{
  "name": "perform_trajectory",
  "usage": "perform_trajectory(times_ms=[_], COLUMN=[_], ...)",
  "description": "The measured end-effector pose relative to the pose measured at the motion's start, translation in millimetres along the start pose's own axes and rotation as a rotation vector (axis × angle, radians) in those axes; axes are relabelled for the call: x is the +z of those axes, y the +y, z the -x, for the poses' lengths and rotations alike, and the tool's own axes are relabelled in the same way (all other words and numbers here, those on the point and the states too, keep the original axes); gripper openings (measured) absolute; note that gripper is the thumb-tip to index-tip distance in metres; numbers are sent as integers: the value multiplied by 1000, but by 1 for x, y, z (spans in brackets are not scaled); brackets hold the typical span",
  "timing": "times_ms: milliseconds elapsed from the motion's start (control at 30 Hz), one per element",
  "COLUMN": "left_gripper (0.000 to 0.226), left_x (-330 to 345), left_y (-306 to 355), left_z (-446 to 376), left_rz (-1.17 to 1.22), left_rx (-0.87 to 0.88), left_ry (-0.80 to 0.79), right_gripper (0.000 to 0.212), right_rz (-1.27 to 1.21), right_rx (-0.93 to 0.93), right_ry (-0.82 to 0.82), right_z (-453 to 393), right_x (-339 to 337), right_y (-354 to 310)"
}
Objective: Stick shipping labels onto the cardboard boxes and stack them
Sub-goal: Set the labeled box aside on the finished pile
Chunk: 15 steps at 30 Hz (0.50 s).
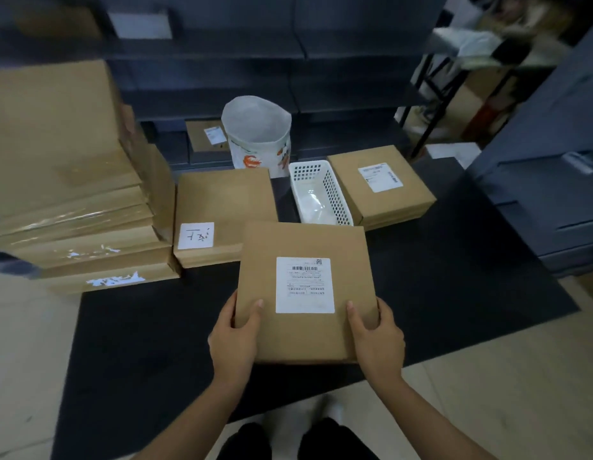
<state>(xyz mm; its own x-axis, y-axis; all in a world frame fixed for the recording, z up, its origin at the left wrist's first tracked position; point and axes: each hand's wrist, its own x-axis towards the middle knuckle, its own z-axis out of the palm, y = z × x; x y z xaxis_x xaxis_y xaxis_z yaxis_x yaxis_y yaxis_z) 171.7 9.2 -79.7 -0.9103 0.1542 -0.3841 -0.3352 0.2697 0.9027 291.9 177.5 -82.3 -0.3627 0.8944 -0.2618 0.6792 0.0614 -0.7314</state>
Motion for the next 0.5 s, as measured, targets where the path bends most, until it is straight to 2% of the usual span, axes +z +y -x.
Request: perform_trajectory(times_ms=[167,500], left_gripper=[50,55], left_x=[66,254], left_y=[10,36], left_z=[17,65], left_rz=[6,64], left_rx=[12,-44], left_ry=[8,42], right_gripper=[68,66], right_rz=[-29,26], right_rx=[4,-62], right_ry=[12,3], right_z=[-42,-179], right_x=[-48,-187], right_y=[21,69])
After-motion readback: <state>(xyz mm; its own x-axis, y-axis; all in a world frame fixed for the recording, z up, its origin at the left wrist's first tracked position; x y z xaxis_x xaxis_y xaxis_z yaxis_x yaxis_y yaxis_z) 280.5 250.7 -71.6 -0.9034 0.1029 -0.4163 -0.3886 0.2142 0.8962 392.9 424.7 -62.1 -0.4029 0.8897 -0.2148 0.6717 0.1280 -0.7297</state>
